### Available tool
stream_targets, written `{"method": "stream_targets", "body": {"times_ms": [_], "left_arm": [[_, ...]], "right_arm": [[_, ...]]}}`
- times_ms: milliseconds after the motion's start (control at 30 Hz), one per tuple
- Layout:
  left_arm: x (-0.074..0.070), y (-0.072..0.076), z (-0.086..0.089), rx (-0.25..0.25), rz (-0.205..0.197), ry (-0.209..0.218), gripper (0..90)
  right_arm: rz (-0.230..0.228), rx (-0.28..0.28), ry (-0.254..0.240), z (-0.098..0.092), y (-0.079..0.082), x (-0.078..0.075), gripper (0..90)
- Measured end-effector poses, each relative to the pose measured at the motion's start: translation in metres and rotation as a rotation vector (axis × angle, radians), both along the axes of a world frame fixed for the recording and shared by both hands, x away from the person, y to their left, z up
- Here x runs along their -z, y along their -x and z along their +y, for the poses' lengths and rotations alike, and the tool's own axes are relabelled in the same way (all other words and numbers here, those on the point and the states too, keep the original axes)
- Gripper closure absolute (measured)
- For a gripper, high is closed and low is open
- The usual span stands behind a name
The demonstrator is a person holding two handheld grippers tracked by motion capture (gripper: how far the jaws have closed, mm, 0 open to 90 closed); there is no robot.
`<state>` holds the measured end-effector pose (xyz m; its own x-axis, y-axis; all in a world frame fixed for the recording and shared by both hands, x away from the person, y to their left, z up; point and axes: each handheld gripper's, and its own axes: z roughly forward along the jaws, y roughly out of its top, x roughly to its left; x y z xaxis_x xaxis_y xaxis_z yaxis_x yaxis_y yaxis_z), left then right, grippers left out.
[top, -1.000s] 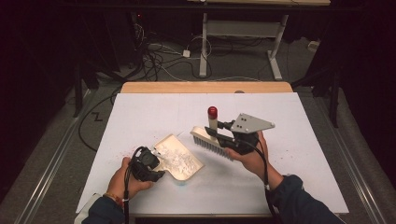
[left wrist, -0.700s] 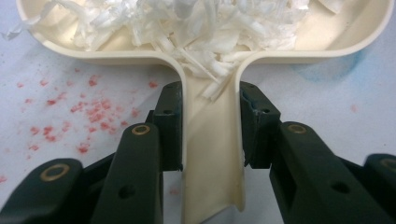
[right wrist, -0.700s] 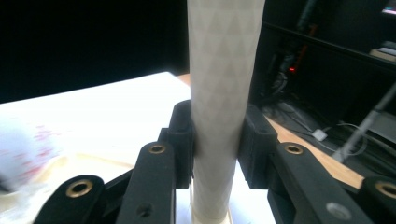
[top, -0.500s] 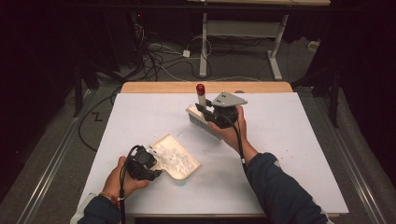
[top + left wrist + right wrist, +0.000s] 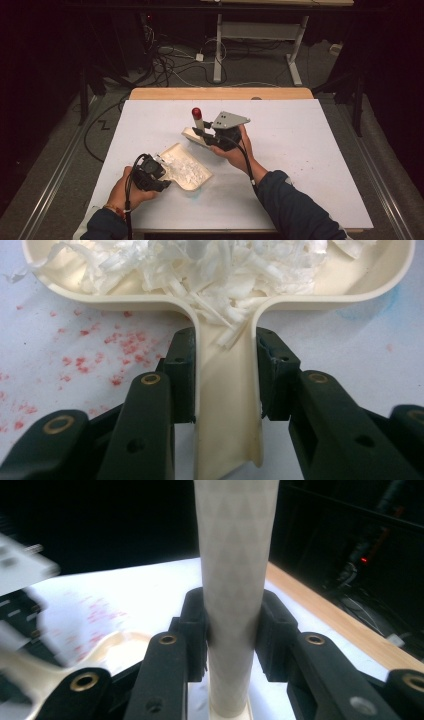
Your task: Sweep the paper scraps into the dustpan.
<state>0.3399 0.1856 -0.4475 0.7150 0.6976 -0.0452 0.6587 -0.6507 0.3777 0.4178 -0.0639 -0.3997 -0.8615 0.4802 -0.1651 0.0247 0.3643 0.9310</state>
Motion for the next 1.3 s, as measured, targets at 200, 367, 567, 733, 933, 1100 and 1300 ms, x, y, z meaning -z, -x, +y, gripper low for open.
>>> {"method": "stream_targets", "body": {"times_ms": [200, 367, 567, 733, 933, 1100, 1300], "left_arm": [[0.002, 0.0, -0.001, -0.005, 0.005, -0.005, 63.4], [0.003, 0.0, -0.002, -0.003, 0.003, -0.011, 63.4], [0.003, 0.0, -0.001, -0.001, 0.001, -0.012, 63.4], [0.004, 0.0, -0.002, -0.003, -0.001, -0.016, 63.4], [0.004, 0.001, -0.003, -0.007, -0.002, -0.014, 63.4], [0.003, 0.001, -0.003, -0.005, 0.0, -0.02, 63.4], [0.003, 0.0, -0.003, -0.005, -0.001, -0.021, 63.4]], "right_arm": [[0.016, -0.124, -0.01, 0.002, 0.027, -0.004, 70.6], [-0.007, -0.177, -0.03, 0.002, 0.046, -0.017, 70.7], [-0.027, -0.146, -0.058, -0.01, 0.051, -0.028, 70.7], [-0.02, -0.098, -0.078, -0.023, 0.049, -0.033, 70.7], [-0.013, -0.044, -0.034, -0.037, 0.047, -0.03, 70.6], [0.005, -0.042, 0.013, -0.037, 0.05, -0.018, 70.6], [0.046, -0.099, 0.023, -0.03, 0.059, -0.012, 70.6]]}}
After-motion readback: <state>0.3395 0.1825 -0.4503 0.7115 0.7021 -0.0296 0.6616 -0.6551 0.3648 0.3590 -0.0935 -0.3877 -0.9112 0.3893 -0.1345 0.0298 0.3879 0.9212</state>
